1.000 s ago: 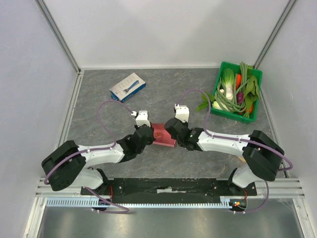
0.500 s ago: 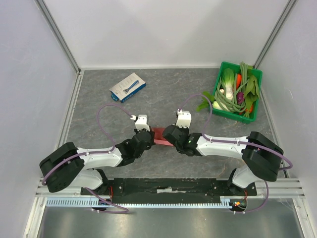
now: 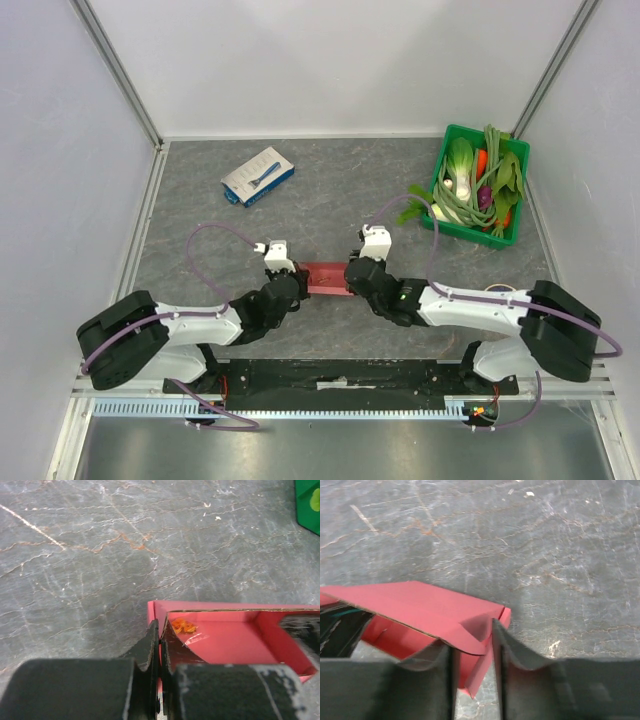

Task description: Fold the paper box

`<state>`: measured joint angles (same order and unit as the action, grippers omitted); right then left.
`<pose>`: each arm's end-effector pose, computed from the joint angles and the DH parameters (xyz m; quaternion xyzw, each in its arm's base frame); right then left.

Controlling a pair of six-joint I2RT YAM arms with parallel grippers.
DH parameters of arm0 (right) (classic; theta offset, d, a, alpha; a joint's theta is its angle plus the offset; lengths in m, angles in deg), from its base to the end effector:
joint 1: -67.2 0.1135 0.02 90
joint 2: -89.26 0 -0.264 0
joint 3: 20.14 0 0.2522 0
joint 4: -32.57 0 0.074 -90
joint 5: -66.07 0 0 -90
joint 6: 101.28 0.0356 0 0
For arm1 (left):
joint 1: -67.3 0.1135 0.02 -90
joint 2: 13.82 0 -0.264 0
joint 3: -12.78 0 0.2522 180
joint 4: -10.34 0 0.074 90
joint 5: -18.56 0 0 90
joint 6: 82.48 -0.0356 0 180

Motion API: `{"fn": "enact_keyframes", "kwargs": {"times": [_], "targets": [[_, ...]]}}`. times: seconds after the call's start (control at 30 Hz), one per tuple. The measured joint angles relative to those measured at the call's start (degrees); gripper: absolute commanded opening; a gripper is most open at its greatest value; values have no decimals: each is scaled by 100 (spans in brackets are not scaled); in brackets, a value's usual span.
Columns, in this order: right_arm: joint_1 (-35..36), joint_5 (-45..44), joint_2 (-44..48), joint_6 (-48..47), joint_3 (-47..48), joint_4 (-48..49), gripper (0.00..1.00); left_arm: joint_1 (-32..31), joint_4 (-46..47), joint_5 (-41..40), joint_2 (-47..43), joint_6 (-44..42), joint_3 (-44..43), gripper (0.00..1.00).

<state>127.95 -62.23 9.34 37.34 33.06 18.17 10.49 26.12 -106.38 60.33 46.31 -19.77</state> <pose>0.1540 0.2299 0.1930 0.0441 0.8695 0.1463 0.4696 0.1426 -0.1808 0.1551 -0.0310 0.8231 -0.2046 0.5288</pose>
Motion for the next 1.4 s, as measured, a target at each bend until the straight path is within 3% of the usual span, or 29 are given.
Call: {"fn": "enact_keyframes", "kwargs": {"times": [0.17, 0.43, 0.57, 0.8, 0.93, 1.1, 1.4], "targets": [[-17, 520, 741, -262, -46, -24, 71, -111, -24, -376, 52, 131, 76, 2], [-28, 1421, 1991, -533, -286, -647, 83, -308, -61, -726, 125, 212, 63, 2], [-264, 1895, 2256, -400, -192, -951, 98, -400, -192, -874, 149, 219, 2, 2], [-1967, 3060, 2203, 1543, 44, -1158, 98, -566, -538, -1132, 227, 232, -203, 2], [-2428, 3679, 2184, 2516, -374, -708, 98, -693, -664, -1298, 302, 232, -286, 2], [-2625, 4468, 1537, 3462, -1137, 192, 98, -804, -754, -1438, 361, 232, -345, 2], [-2605, 5134, 691, 4236, -1821, 1687, 96, -975, -872, -1604, 448, 236, -396, 2]]}}
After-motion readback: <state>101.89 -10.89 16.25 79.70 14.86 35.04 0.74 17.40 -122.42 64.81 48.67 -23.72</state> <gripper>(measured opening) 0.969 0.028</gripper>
